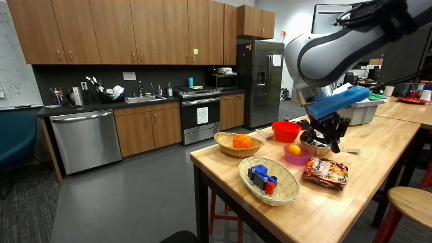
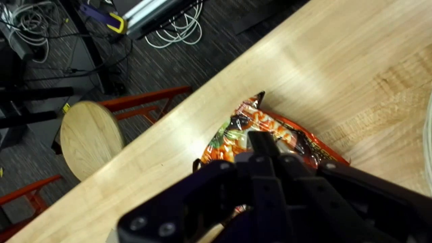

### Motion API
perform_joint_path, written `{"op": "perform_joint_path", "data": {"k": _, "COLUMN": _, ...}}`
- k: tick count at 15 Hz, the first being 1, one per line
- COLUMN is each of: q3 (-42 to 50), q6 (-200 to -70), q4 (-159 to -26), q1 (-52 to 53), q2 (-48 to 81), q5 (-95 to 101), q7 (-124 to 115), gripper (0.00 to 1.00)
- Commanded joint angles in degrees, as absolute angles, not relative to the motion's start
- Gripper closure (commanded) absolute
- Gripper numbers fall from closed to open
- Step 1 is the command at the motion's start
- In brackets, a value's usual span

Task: Push the red and orange packet forward

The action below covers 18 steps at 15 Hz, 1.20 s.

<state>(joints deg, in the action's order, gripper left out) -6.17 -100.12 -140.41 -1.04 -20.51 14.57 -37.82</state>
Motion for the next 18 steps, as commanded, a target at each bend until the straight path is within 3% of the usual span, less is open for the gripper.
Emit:
{"op": "perform_joint_path", "data": {"k": 1, "q3": -5.2, "q6": -96.9, "q4": -141.4, "q1": -2.5, "q2": -22.3, "q5": 12.6, "q7": -38.6, "gripper": 1.0}}
{"op": "perform_joint_path", "data": {"k": 18, "q3": 2.6, "q6": -115.2, "q4": -139.9, "q1": -6.4, "q2": -4.1, "q5": 14.1, "q7": -28.2, "gripper": 1.0}}
